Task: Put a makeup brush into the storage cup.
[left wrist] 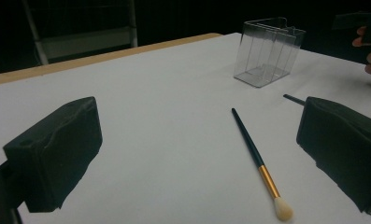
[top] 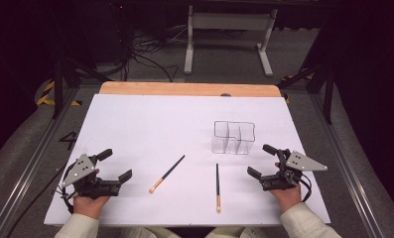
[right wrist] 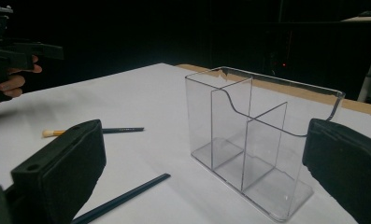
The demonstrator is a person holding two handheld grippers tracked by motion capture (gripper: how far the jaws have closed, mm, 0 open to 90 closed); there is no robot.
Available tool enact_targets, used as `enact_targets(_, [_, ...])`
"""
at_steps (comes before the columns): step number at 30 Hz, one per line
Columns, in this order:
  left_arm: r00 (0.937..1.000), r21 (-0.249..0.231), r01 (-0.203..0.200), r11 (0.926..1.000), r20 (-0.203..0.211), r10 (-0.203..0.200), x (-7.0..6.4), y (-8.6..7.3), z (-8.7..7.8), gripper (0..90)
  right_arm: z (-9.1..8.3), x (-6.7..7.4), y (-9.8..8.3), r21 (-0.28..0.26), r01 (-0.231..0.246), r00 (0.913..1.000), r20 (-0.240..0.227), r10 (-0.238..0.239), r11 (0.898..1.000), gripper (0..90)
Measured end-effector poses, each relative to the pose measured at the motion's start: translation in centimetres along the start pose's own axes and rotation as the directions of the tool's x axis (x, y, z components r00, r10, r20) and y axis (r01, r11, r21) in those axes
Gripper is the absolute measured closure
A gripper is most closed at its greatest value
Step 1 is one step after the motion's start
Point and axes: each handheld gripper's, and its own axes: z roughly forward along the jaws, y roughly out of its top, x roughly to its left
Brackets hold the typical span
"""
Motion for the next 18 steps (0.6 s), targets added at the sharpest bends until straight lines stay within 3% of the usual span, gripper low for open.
enact_targets(13, [1.0000,-0.010,0.006,0.9999,-0.003,-0.006,0.1,0.0,0.0,0.9,-0.1,0.0,0.2,-0.008,0.006,1.0000,0.006,-0.005,1.000,0.0])
enact_targets(18, [1.0000,-0.008,0.006,0.9999,-0.003,-0.006,0.2,-0.1,0.0,0.9,0.0,0.0,1.3,-0.011,-0.020,0.9998,-0.007,0.020,1.000,0.0])
